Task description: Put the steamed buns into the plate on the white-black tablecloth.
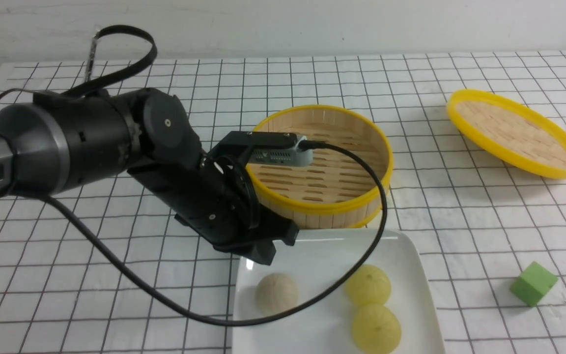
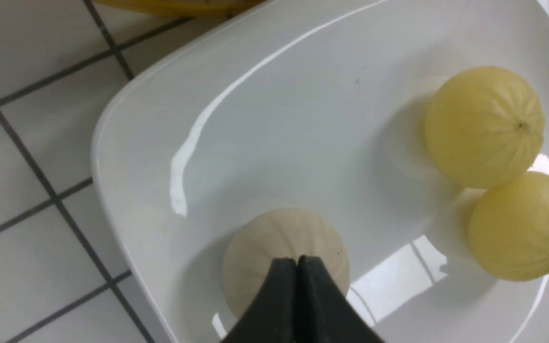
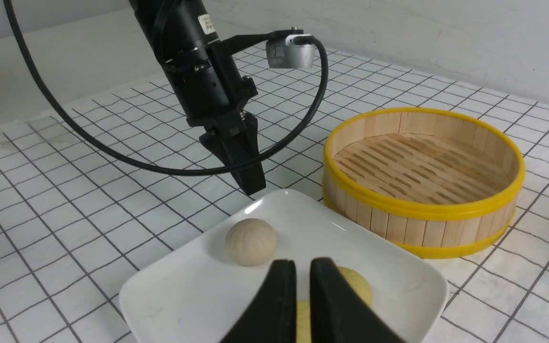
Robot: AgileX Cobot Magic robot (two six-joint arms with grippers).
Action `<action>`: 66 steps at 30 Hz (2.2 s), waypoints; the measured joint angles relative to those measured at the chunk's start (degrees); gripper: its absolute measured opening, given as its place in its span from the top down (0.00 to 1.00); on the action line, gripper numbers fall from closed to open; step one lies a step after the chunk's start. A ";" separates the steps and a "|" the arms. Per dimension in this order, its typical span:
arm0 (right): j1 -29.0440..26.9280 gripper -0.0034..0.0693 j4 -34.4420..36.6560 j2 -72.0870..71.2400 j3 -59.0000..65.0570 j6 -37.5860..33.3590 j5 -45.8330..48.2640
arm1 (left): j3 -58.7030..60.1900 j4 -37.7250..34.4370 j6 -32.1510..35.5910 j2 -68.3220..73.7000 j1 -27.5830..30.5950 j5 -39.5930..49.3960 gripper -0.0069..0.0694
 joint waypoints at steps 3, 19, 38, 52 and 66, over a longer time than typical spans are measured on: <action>-0.22 0.85 0.00 -2.51 0.74 0.00 -0.05 | 0.00 0.00 0.00 0.00 0.00 0.00 0.90; -33.32 0.82 -1.79 -12.10 20.14 0.00 1.72 | 0.00 0.41 0.74 -0.41 0.00 -1.07 0.89; -47.09 0.79 -2.84 -12.10 20.14 -0.06 1.81 | 0.00 6.10 0.26 -31.49 0.00 0.49 0.89; -49.02 0.76 -2.84 -12.10 20.14 -0.06 1.86 | 16.43 22.67 -19.61 -57.68 0.00 9.99 0.89; -49.02 0.73 -2.84 -12.10 20.14 -0.06 1.86 | 42.30 23.56 -40.86 -81.56 0.00 -6.54 0.88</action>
